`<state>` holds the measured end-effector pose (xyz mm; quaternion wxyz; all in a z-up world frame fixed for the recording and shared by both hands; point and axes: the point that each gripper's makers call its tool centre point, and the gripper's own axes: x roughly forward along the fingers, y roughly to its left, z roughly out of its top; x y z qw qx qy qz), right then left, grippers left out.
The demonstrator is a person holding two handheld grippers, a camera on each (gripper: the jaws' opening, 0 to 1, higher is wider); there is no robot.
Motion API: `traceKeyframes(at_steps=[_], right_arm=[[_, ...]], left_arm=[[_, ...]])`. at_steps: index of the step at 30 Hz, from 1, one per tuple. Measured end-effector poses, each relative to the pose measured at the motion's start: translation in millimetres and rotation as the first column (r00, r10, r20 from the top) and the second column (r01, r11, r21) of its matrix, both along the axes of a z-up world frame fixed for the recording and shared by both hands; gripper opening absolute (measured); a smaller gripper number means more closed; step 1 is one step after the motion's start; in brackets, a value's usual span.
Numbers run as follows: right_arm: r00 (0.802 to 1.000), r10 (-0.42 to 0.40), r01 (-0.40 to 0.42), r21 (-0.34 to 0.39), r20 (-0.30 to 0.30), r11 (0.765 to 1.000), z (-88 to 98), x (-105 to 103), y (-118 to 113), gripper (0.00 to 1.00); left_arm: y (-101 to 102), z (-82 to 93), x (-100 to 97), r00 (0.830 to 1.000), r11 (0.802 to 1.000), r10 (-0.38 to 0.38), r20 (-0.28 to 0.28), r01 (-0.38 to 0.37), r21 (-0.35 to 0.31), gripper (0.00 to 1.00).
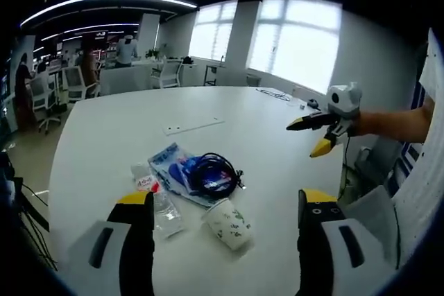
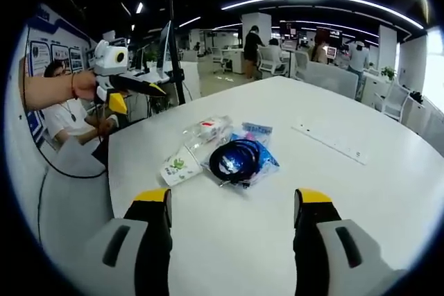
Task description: Arrange the tabletop items into an orderly group along one side of the table until the central work area is clear of visible clutter.
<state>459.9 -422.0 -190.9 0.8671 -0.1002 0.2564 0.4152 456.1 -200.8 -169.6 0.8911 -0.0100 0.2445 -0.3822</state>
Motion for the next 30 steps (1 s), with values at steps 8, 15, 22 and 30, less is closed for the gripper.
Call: traceKeyframes(at_steps=[8,15,22,30], right_arm=[[1.000,0.007,-0.007,0.002,0.006,1.000,0.7,11.7,6.6,0.69],[1.000,0.018,-0.018,0.004,0.008,1.000,0.0,21.7,12.6,0.68],[0.999,0.036,-0.036,0.001,0.007,0.999,-3.0,30.9,20.1,0.67],[0.999,0.046,-0.046,0.001,0.007,0.999,-6.4,45.0,28.8,0.63]], left_arm=[[-9.0,0.3,11.3,1.000,1.000,-0.011,0.005,0.011,-0.008,0.86],[-14.8,-0.5,21.3,1.000,1.000,-0.018,0.008,0.018,-0.011,0.85],[-17.4,-5.3,29.7,1.000,1.000,-0.025,0.005,0.025,-0.001,0.84],[-21.3,-11.3,42.6,1.000,1.000,-0.025,-0.003,0.025,-0.005,0.80]])
